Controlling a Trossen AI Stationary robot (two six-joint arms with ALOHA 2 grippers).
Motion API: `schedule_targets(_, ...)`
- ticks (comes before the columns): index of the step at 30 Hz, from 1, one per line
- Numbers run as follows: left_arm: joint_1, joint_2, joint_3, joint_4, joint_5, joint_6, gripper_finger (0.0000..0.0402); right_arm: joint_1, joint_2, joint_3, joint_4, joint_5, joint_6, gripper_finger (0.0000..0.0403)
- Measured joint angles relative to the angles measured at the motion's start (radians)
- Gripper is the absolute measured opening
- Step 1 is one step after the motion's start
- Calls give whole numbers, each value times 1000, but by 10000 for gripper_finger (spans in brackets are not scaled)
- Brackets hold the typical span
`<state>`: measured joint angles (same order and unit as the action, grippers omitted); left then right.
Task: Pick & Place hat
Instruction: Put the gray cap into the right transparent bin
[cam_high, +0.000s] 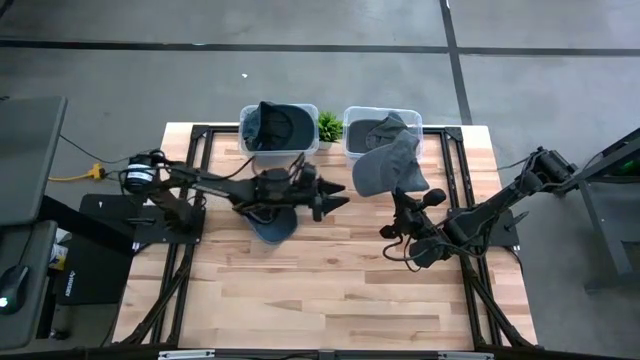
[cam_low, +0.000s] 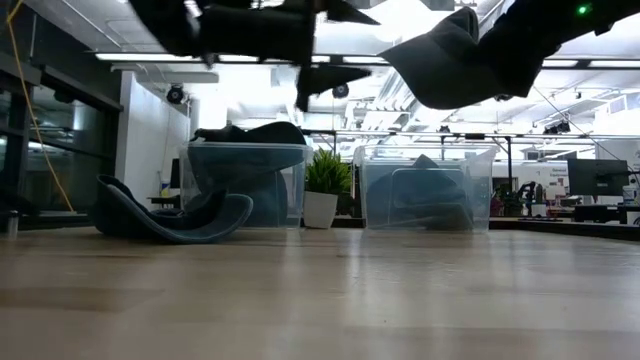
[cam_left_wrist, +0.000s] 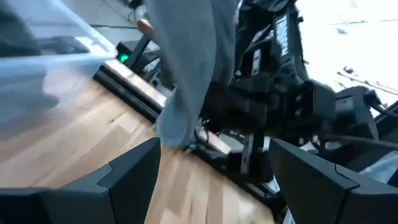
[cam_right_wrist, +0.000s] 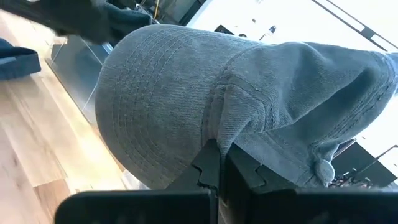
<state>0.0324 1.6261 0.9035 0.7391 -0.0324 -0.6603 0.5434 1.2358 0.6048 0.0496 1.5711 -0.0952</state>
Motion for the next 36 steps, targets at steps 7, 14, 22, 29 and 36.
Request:
schedule_targets(7,23,113,182,-81,50,12,298,0,0,0,16,0,5,0)
schedule_targets(14,22,198,291,-107,74,38,298,0,0,0,33,-1,8,0)
schedule_targets(22,31,199,318,-207,72,81,222,0,0,0,84,-10,-2,0)
schedule_targets(29,63,199,316,-210,108,92,57,0,0,0,95,-33,6,0)
schedule_targets(36,74,197,317,-217,149,139,10,-1,0,-1,98,-42,12,0)
